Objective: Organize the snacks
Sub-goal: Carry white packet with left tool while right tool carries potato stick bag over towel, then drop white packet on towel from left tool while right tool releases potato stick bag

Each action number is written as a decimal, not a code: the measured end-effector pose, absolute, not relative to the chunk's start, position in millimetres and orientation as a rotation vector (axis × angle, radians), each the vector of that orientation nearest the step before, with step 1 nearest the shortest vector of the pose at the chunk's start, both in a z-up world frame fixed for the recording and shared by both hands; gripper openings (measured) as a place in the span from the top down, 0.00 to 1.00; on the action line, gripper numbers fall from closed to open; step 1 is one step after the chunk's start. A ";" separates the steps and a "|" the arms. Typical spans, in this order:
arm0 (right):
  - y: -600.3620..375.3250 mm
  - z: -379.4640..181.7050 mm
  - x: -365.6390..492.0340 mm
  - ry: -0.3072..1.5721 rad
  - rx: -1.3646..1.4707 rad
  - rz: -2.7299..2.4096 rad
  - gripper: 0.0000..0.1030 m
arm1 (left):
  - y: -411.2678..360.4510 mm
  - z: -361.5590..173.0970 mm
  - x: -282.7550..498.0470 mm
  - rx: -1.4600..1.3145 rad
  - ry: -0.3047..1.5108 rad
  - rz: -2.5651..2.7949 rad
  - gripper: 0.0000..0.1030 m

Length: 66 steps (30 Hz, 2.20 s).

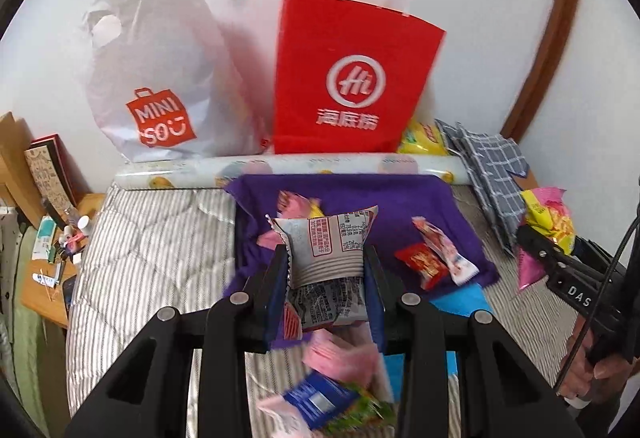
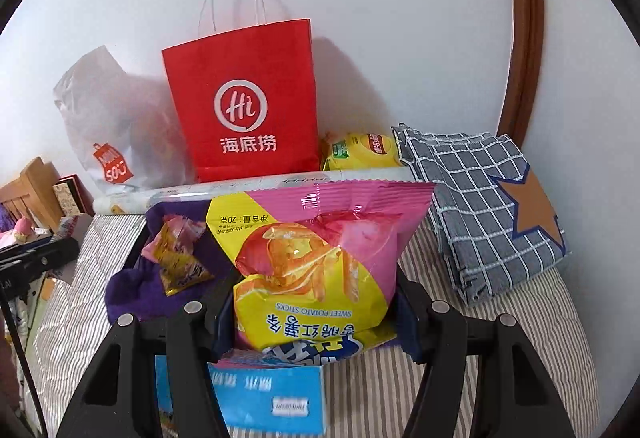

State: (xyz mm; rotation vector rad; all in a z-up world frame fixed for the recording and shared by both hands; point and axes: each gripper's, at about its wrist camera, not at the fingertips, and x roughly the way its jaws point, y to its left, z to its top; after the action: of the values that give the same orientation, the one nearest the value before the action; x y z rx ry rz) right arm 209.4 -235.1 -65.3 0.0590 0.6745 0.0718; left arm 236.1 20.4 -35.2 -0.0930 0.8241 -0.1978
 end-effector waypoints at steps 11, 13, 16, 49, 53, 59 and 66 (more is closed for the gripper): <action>-241.5 -83.0 260.3 0.699 0.079 0.068 0.41 | 23.5 -56.7 281.9 -0.121 0.862 -0.207 0.66; -241.7 -89.9 270.2 0.714 0.078 0.070 0.41 | 22.5 -64.4 288.6 -0.118 0.873 -0.202 0.66; -243.1 -102.3 283.0 0.736 0.079 0.069 0.40 | 25.1 -78.3 297.9 -0.134 0.898 -0.197 0.66; -235.1 -153.5 322.4 0.909 0.067 0.101 0.38 | 14.1 -136.0 326.8 -0.135 1.012 -0.237 0.63; -233.0 -151.5 319.4 0.912 0.049 0.103 0.27 | 15.0 -135.7 326.9 -0.134 1.019 -0.236 0.62; -233.9 -143.2 313.6 0.906 0.068 0.095 0.21 | 17.1 -132.4 325.5 -0.138 1.028 -0.233 0.52; -227.1 -127.0 295.2 0.880 0.026 0.058 0.21 | 19.7 -114.1 311.4 -0.115 0.994 -0.198 0.37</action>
State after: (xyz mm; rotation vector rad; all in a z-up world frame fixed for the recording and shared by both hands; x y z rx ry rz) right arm 295.2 -227.1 -127.0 0.0257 0.8799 0.0579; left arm 311.4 19.7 -114.1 -0.1150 0.9942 -0.1984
